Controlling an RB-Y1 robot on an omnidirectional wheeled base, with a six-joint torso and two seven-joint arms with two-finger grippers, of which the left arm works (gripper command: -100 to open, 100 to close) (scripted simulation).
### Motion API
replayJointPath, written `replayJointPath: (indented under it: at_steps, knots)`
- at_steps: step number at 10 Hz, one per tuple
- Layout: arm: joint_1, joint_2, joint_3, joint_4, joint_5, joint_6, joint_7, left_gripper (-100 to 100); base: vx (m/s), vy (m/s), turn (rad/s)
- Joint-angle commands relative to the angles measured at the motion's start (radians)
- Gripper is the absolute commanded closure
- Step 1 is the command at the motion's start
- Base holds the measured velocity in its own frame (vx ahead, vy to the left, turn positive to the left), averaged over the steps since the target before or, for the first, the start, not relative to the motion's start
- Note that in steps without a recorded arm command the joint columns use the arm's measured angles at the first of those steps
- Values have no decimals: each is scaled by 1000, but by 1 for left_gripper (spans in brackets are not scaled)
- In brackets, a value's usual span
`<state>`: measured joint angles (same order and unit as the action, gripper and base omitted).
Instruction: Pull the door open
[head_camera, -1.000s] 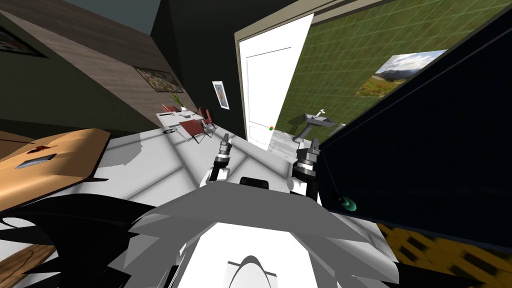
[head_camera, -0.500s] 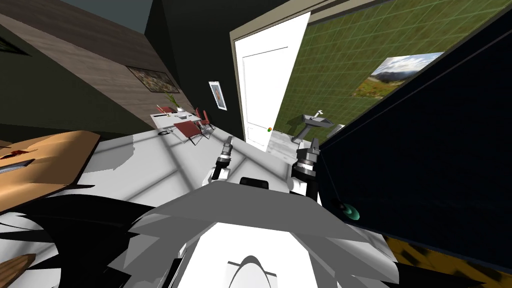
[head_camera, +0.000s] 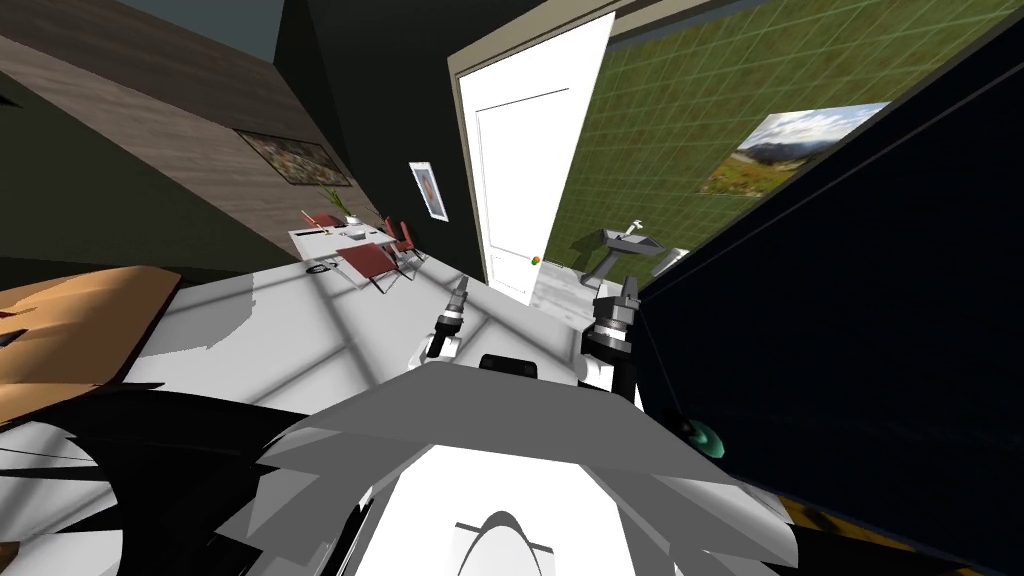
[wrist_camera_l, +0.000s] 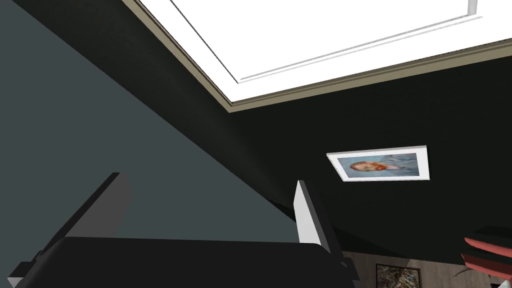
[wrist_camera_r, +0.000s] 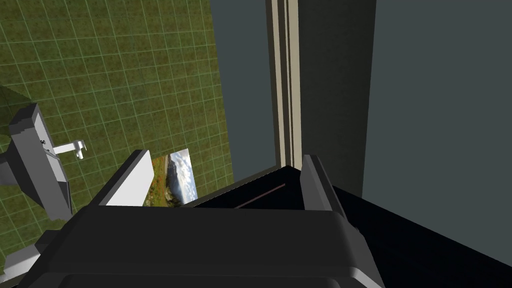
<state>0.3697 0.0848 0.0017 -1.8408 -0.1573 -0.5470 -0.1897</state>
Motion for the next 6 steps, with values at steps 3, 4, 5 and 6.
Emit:
replayJointPath:
  at_steps: [3,4,5,6]
  knots:
    - [-27,12,3,78,-16,-26,-69,-100,103,-44,-32]
    - [-35,15,4,100,-20,-33,-87,-100,99,-51,-29]
    - [-43,18,5,123,-24,-41,-107,-100,103,-49,-33]
    - [-51,22,5,147,-29,-48,-126,-100,115,-59,-37]
